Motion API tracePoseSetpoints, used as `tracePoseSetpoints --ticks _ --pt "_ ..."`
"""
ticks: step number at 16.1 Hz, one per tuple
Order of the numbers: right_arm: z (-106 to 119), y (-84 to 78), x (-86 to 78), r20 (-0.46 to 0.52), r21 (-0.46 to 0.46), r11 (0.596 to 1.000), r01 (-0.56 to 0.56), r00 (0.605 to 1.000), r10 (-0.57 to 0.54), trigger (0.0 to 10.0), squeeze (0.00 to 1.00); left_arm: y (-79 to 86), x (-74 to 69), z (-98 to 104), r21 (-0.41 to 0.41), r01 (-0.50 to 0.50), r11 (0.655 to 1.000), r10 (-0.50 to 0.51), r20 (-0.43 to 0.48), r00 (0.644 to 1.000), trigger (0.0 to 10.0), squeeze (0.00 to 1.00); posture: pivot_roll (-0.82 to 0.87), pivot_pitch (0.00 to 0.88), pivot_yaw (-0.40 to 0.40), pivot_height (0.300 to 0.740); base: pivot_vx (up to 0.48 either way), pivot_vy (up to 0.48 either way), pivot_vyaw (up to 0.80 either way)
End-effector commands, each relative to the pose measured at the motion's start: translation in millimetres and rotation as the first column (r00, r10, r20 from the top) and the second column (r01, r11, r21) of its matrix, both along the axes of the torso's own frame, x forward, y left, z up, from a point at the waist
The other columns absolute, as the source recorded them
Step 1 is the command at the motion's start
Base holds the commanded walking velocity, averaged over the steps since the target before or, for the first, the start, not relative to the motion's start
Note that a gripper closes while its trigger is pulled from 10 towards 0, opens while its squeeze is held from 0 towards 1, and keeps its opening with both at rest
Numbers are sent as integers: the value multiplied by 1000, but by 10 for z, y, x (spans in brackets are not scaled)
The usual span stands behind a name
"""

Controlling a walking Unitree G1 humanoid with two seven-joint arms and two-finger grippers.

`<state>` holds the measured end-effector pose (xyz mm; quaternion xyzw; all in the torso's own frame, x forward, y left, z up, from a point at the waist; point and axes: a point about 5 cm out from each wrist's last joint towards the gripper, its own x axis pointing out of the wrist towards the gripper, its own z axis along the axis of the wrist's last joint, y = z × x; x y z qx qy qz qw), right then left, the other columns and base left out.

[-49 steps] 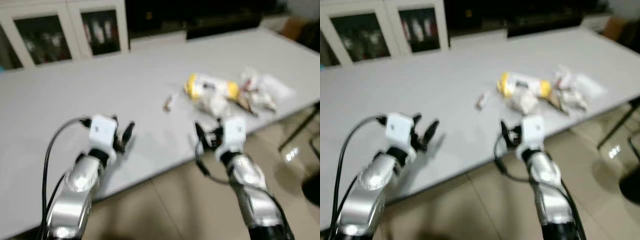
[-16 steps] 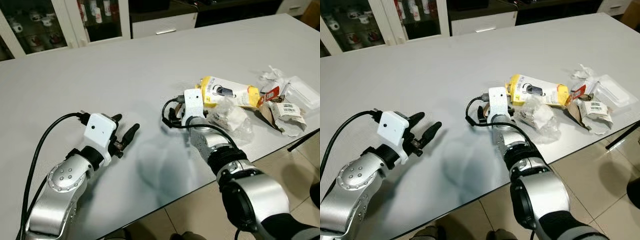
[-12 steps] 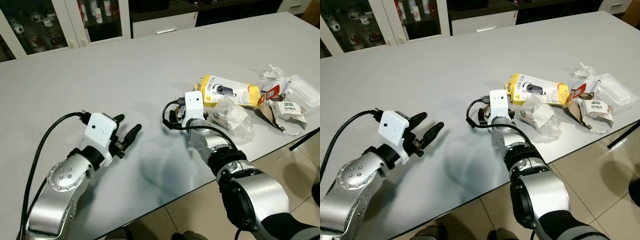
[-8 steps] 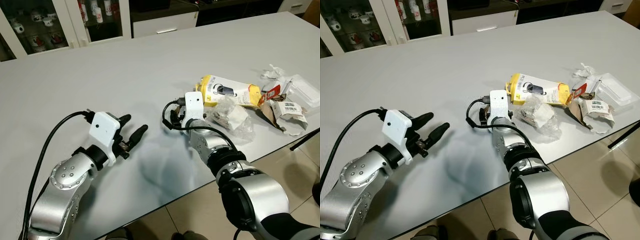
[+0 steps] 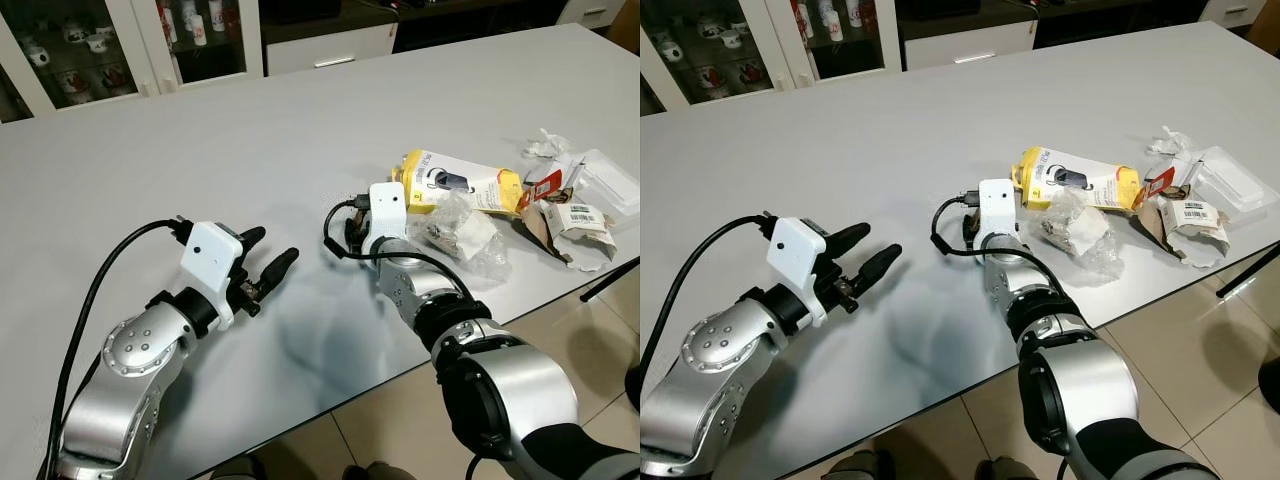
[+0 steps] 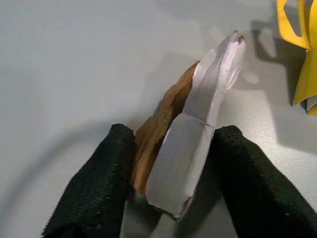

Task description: Picking trash to rubbish bin

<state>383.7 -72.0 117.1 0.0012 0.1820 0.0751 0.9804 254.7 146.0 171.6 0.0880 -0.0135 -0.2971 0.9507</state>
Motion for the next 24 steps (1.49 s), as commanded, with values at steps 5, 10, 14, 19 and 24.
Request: tracePoseSetpoints --ticks 5,10,14,19,24 --pt "38 13 14 30 7 1000 -19 999 18 0 0 -54 32 -13 -10 18 1000 -18 5 1000 10000 0 3 96 -33 740 0 0 0" --pt "75 -3 11 111 -2 998 -65 992 65 0 0 -46 64 -55 -20 -1 1000 1 -2 1000 10000 0 -2 87 -29 740 0 0 0" --pt "45 -126 -73 213 78 992 -97 974 79 0 0 -10 118 -92 -22 -58 998 58 4 998 10000 0 -14 84 -20 740 0 0 0" --pt "396 -418 -513 508 76 971 -228 847 159 0 0 58 170 -138 -77 -186 980 184 -34 982 10000 0 -25 74 -30 740 0 0 0" --pt "461 -591 -982 538 150 973 -175 840 68 10000 0 5 104 -154 -107 -224 969 221 -35 975 10000 0 -36 76 -22 740 0 0 0"
